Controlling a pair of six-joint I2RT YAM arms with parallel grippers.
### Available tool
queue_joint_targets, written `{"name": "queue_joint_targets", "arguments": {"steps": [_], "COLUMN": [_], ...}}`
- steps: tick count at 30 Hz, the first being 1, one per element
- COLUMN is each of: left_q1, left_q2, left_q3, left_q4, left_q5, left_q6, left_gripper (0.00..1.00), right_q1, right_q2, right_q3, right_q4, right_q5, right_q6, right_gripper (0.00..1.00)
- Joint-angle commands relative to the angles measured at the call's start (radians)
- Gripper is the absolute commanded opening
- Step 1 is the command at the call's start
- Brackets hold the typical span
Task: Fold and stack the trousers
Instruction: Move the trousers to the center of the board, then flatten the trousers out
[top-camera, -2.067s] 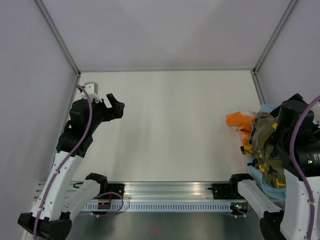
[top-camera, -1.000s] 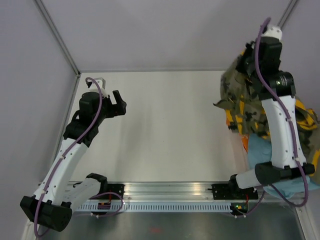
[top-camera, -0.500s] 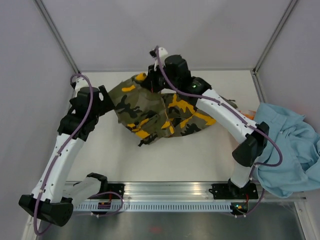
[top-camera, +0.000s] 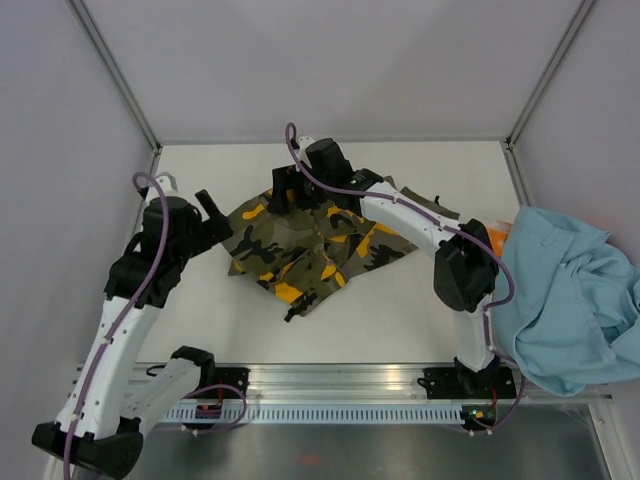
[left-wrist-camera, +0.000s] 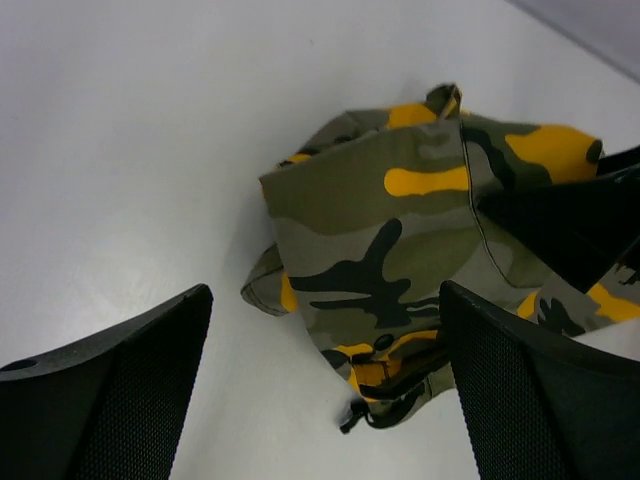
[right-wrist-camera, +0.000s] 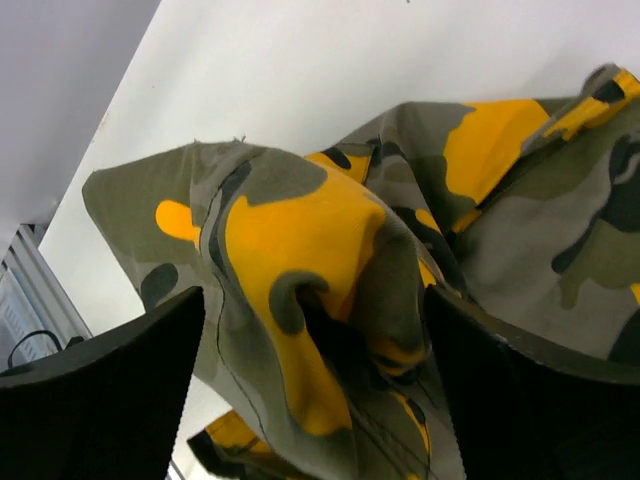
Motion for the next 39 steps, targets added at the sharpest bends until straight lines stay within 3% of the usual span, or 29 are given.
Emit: {"name": "queue_joint_targets", "arguments": {"steps": [1, 4, 6, 8, 9, 13, 17, 20, 23, 25, 28, 39], "left_q1": [0.0, -0.01, -0.094, -0.203, -0.313, -0.489, -0.694, -0.759, -0.802, -0.807, -0.807, -0.807], "left_q2": [0.104, 0.136, 0.135, 0.161, 0.182, 0.366, 0.602, 0.731, 0.855, 0.914, 0.964, 1.199], "left_q3": [-0.057, -0.109, -0.12, -0.088, -0.048, 0.049, 0.165, 0.26, 0.303, 0.314, 0.293, 0.455], "left_q4": [0.067, 0.138, 0.231, 0.236, 0.221, 0.124, 0.005, -0.099, -0.19, -0.183, -0.086, -0.066], "left_q5": [0.241, 0.398, 0.399, 0.289, 0.17, 0.024, -0.193, -0.333, -0.411, -0.392, -0.355, -0.389], "left_q6": [-0.02, -0.034, -0.024, -0.012, -0.015, -0.07, -0.182, -0.3, -0.426, -0.471, -0.486, -0.538], "left_gripper": [1.0, 0.98, 0.97, 0.97, 0.97, 0.98, 0.99, 1.0, 1.0, 1.0, 1.0, 0.99], "right_q1": [-0.028, -0.101, -0.181, -0.303, -0.34, -0.515, -0.56, -0.565, -0.566, -0.566, -0.566, -0.568], "right_q2": [-0.093, -0.252, -0.385, -0.471, -0.549, -0.682, -0.74, -0.739, -0.708, -0.693, -0.67, -0.717], "right_q3": [0.04, -0.093, -0.163, -0.282, -0.323, -0.535, -0.643, -0.69, -0.698, -0.692, -0.683, -0.735], "right_q4": [-0.095, -0.096, -0.116, -0.125, -0.127, -0.148, -0.13, -0.101, -0.095, -0.096, -0.104, -0.092], "right_q5": [0.006, 0.057, 0.095, 0.1, 0.107, 0.224, 0.267, 0.267, 0.252, 0.246, 0.206, 0.152], "right_q6": [-0.007, -0.01, 0.005, 0.045, 0.056, 0.064, 0.077, 0.077, 0.067, 0.055, 0.042, 0.042], "right_gripper": [0.98, 0.98, 0.98, 0.98, 0.98, 0.98, 0.98, 0.98, 0.98, 0.98, 0.98, 0.98]}}
